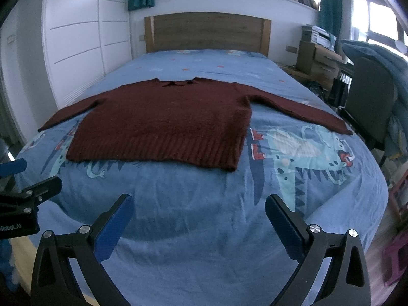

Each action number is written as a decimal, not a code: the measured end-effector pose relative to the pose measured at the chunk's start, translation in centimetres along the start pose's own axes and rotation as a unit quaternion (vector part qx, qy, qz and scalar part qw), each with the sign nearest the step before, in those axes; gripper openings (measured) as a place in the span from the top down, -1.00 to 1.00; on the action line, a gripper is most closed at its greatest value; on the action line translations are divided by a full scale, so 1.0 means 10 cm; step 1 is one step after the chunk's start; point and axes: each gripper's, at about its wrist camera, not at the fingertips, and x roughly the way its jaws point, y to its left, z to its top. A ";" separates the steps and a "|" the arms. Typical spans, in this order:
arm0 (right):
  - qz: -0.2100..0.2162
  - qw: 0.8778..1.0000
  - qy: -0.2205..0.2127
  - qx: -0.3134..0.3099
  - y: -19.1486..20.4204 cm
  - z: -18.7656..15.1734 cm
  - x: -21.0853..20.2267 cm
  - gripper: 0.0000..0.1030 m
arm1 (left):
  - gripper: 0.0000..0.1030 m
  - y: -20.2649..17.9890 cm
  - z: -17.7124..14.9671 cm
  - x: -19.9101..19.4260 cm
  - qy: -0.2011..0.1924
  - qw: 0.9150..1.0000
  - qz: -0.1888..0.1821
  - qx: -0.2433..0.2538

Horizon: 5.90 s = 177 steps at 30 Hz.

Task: Fold small clothes

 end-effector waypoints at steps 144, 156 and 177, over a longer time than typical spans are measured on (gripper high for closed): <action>-0.019 0.844 -0.042 0.534 -4.92 1.17 2.82 0.15 | -0.97 0.65 1.41 1.41 0.117 0.987 0.060 -0.094; 0.032 0.800 -0.064 0.596 -5.20 1.18 2.90 0.83 | -0.97 0.67 1.35 1.49 0.125 0.986 0.068 -0.090; 0.189 0.831 -0.018 0.523 -3.89 2.55 3.08 0.86 | -0.97 1.18 1.31 1.27 0.095 0.981 0.041 -0.163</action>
